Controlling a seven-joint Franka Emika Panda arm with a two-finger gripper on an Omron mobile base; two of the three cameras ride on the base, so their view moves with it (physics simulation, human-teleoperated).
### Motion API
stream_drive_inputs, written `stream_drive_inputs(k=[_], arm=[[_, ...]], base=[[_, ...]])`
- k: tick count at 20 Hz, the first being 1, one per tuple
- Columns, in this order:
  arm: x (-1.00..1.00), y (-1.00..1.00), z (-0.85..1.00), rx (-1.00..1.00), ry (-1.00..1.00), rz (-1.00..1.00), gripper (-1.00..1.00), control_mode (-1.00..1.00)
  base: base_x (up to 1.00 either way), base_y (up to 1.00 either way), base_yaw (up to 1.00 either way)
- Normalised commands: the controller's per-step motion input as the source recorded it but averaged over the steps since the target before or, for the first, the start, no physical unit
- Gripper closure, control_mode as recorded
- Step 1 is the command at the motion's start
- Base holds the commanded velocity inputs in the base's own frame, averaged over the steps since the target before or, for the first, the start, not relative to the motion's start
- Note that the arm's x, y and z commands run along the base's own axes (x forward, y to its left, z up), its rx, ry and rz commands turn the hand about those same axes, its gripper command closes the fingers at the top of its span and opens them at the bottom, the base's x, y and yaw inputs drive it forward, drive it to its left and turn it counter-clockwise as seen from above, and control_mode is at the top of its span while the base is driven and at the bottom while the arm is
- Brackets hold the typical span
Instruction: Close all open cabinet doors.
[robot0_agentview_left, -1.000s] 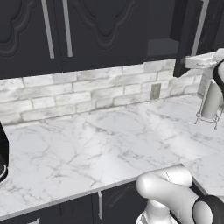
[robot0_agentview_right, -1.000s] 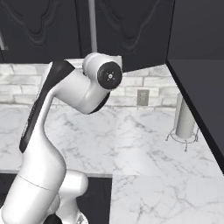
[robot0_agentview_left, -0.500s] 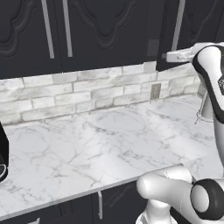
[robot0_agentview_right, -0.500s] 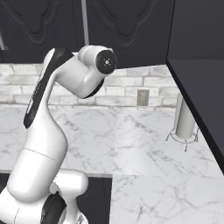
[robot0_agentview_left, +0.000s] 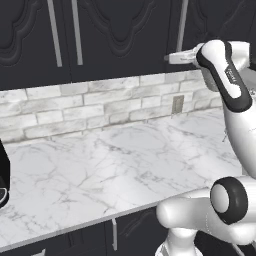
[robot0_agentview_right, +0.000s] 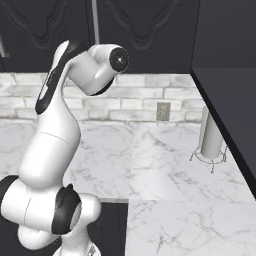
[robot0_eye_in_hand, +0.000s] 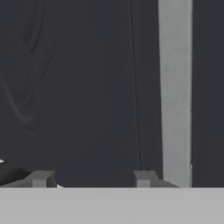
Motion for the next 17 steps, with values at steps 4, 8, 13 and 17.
stream_drive_inputs(k=[4, 8, 13, 17], arm=[[0.77, 0.24, 0.00, 0.00, 0.00, 0.08, -1.00, -1.00], [0.78, 0.23, 0.00, 0.00, 0.00, 0.07, -1.00, -1.00], [0.71, 0.20, -0.02, 0.00, 0.00, 0.07, -1.00, -1.00], [0.54, 0.17, -0.08, 0.00, 0.00, 0.06, -1.00, -1.00]], base=[[0.00, 0.00, 0.00], [0.00, 0.00, 0.00], [0.00, 0.00, 0.00], [0.00, 0.00, 0.00]])
